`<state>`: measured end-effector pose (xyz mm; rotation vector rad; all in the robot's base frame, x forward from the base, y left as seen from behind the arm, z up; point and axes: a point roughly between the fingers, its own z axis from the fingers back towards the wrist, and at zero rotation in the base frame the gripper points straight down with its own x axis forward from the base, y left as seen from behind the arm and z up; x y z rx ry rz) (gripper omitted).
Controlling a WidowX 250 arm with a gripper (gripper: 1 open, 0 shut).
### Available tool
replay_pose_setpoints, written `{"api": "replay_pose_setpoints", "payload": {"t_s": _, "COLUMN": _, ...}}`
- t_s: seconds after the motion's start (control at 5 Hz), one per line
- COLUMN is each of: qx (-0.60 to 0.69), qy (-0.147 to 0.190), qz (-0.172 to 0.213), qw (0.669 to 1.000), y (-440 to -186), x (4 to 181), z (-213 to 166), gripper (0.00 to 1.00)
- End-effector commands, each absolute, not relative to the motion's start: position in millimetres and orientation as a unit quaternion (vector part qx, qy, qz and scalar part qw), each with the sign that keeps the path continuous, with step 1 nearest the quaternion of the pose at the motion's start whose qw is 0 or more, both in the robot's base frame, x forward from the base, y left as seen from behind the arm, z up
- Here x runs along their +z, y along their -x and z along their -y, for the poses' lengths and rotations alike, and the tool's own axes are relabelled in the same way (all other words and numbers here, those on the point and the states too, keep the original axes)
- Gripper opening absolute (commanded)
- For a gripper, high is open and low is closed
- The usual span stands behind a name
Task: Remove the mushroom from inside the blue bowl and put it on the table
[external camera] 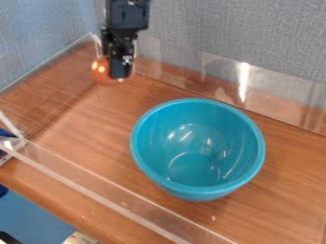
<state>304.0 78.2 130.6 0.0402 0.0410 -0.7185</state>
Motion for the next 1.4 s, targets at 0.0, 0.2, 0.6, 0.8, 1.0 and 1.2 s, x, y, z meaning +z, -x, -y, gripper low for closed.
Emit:
{"api": "replay_pose_setpoints", "payload": {"t_s": 0.0, "qx": -0.335, "qy": -0.04, "qz": 0.001, "qw": 0.941, "y": -293.5, "x": 156.6, "z": -80.0, "gripper": 0.0}}
{"api": "replay_pose_setpoints", "payload": {"t_s": 0.2, "qx": -0.305, "qy": -0.042, "qz": -0.004, "qw": 0.951, "y": -290.0, "x": 157.1, "z": -74.0, "gripper": 0.0}}
{"api": "replay_pose_setpoints", "payload": {"t_s": 0.6, "qx": -0.279, "qy": -0.044, "qz": -0.014, "qw": 0.959, "y": -279.2, "x": 151.4, "z": -65.3, "gripper": 0.0}}
{"api": "replay_pose_setpoints", "payload": {"t_s": 0.8, "qx": -0.283, "qy": -0.045, "qz": -0.015, "qw": 0.958, "y": -271.8, "x": 148.4, "z": -63.0, "gripper": 0.0}}
{"api": "replay_pose_setpoints", "payload": {"t_s": 1.0, "qx": -0.275, "qy": -0.044, "qz": -0.016, "qw": 0.96, "y": -267.0, "x": 139.8, "z": -71.7, "gripper": 0.0}}
{"api": "replay_pose_setpoints", "payload": {"t_s": 1.2, "qx": -0.267, "qy": -0.043, "qz": -0.018, "qw": 0.963, "y": -262.9, "x": 129.9, "z": -80.8, "gripper": 0.0}}
